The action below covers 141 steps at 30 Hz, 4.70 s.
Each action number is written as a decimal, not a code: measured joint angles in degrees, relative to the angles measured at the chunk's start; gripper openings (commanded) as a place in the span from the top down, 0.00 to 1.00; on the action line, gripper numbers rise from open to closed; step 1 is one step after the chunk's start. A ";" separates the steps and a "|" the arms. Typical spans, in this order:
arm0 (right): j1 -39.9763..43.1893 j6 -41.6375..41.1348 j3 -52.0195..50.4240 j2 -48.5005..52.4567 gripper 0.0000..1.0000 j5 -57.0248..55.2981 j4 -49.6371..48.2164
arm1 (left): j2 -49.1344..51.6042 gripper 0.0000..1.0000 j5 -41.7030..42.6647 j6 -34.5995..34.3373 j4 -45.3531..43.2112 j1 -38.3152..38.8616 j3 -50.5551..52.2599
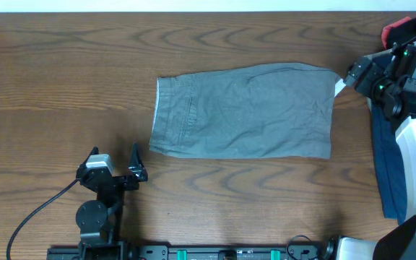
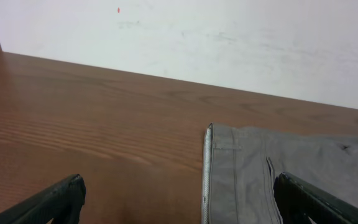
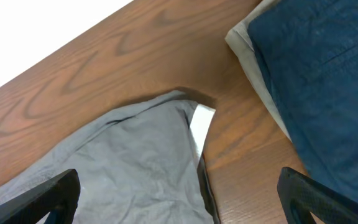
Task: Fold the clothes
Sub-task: 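Reach the left gripper to the shorts' left end and grasp it, then lift the left end and fold it rightward over the shorts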
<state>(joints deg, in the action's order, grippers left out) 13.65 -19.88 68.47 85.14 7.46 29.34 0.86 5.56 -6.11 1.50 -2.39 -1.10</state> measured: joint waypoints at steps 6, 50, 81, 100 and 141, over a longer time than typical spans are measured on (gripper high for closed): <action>0.00 0.00 0.00 0.00 0.01 0.02 0.02 | 0.00 0.02 0.04 -0.09 -0.04 0.00 0.00; 0.02 0.04 0.28 0.00 0.01 0.00 0.20 | 88.48 0.02 24.41 10.62 38.95 0.07 -75.97; 0.02 0.04 0.28 0.00 0.01 0.02 0.17 | 116.48 0.02 30.12 7.58 36.00 -0.11 -76.78; 0.02 0.04 0.28 0.00 0.01 0.00 0.17 | 120.56 0.81 36.85 7.21 37.46 0.59 -76.89; 0.02 0.04 0.28 0.00 0.01 0.00 0.20 | 81.11 0.94 3.04 -8.59 53.88 4.94 -78.47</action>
<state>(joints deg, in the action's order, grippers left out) 13.67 -19.84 68.75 85.14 7.46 29.54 81.97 8.60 -14.70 55.37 2.55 -79.57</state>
